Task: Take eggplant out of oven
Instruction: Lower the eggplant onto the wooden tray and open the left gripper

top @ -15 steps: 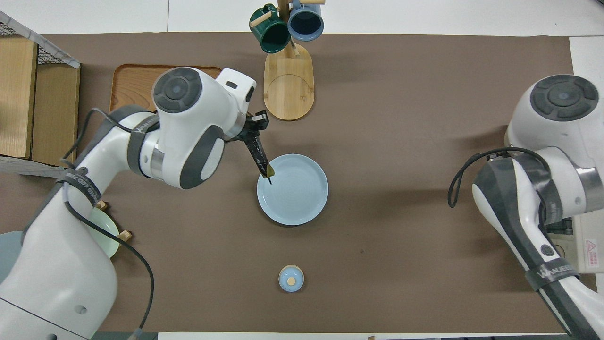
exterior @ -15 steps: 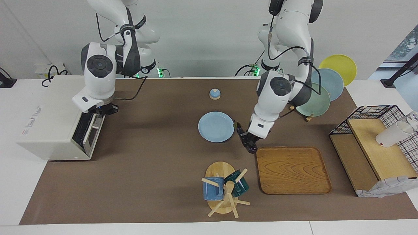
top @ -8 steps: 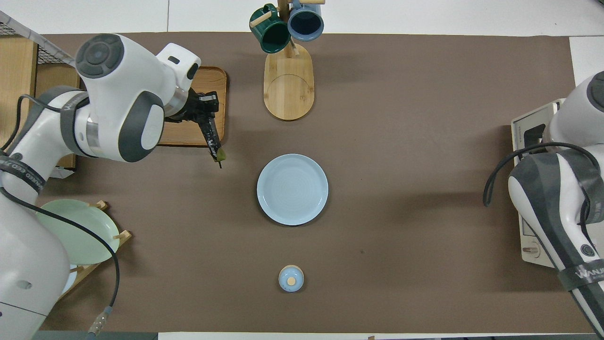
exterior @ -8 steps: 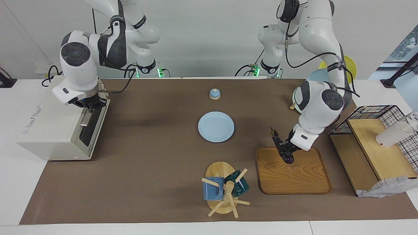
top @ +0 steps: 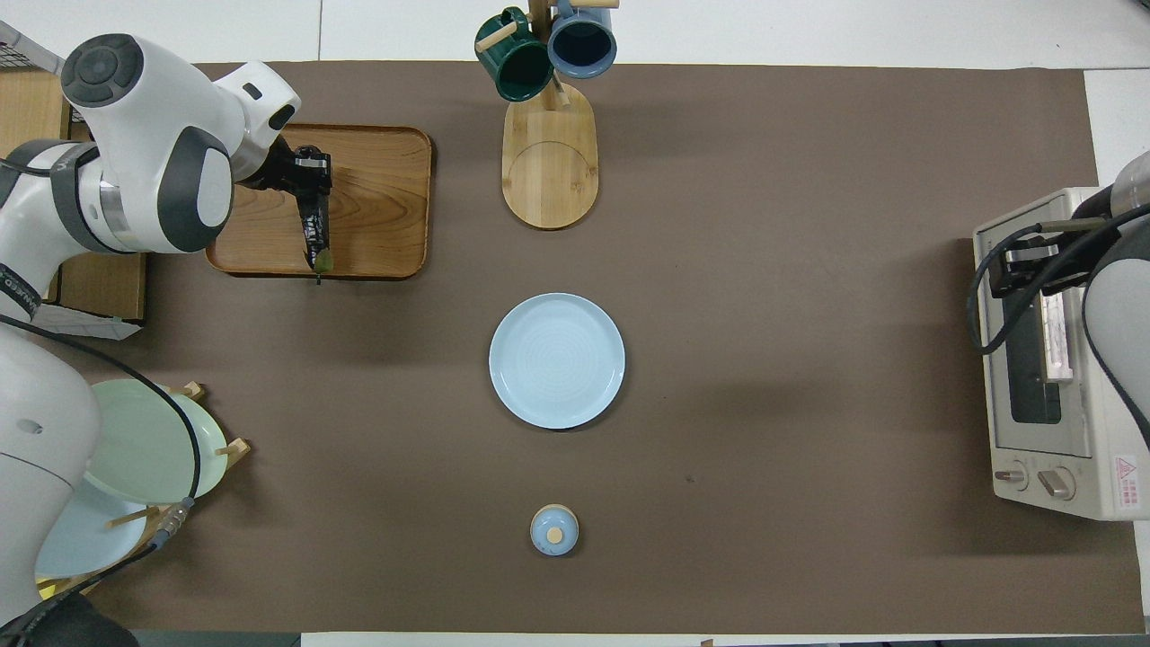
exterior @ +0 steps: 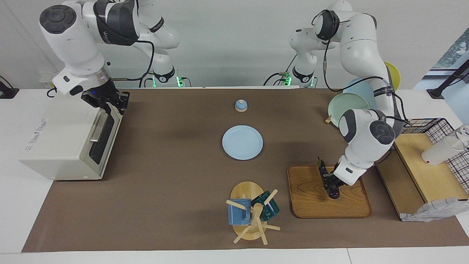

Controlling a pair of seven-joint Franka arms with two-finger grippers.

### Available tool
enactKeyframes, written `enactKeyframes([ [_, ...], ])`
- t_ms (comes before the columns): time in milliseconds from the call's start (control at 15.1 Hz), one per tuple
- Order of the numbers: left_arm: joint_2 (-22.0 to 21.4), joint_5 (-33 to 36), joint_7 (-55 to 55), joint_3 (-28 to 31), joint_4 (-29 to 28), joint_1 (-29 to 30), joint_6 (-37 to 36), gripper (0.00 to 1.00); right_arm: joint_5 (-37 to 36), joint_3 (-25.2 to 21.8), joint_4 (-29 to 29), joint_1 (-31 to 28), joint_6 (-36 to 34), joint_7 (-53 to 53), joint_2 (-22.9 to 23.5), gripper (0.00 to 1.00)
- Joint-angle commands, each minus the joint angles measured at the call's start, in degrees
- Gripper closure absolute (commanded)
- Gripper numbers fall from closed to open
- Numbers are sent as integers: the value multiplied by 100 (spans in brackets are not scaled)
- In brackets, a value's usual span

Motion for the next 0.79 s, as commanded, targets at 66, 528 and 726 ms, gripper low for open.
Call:
enactKeyframes([
  [66, 32, 138, 80, -34, -110, -3, 255, 100, 151, 16, 275, -86, -153, -514, 107, 0],
  [528, 15, 59, 63, -43, -58, -3, 150, 0, 204, -10, 276, -51, -241, -505, 46, 0],
  [726, -20, -29, 54, -52, 65, 6, -297, 0, 204, -10, 276, -130, -215, -470, 46, 0],
])
